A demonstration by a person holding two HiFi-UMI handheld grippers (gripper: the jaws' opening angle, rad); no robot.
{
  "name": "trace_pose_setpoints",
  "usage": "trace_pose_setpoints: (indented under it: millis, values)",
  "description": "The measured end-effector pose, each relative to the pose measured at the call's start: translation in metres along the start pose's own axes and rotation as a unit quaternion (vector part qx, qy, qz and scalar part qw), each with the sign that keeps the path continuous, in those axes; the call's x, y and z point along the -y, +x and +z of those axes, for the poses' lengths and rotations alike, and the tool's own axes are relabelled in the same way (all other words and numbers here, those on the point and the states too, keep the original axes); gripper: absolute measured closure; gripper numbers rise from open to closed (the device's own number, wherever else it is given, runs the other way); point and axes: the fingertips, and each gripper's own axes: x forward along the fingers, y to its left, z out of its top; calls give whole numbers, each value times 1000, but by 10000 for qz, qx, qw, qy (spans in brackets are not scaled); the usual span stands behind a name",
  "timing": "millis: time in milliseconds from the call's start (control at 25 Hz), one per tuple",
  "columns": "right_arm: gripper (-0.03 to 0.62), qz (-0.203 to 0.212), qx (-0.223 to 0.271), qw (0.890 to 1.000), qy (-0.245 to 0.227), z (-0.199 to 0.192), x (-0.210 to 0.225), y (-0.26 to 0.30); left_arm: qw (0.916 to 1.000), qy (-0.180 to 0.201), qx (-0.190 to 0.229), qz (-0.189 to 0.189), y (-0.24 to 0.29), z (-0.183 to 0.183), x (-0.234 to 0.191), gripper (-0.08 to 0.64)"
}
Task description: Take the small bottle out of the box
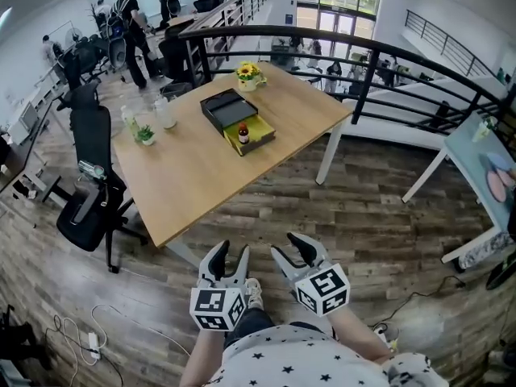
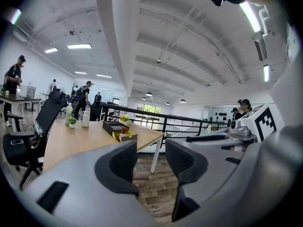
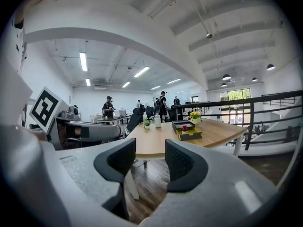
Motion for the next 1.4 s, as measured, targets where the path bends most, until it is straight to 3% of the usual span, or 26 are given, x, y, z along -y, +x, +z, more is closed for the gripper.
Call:
trace_pose_setpoints:
  millis: [600,1400]
  values:
    - [394,-330,-3,9993,158,47,72,123,9994,99,-135,-316,121,51,-87,371]
    - [394,-632,28,9975,302,73,126,240,9988,33,-158,-466,215,78,-178,371]
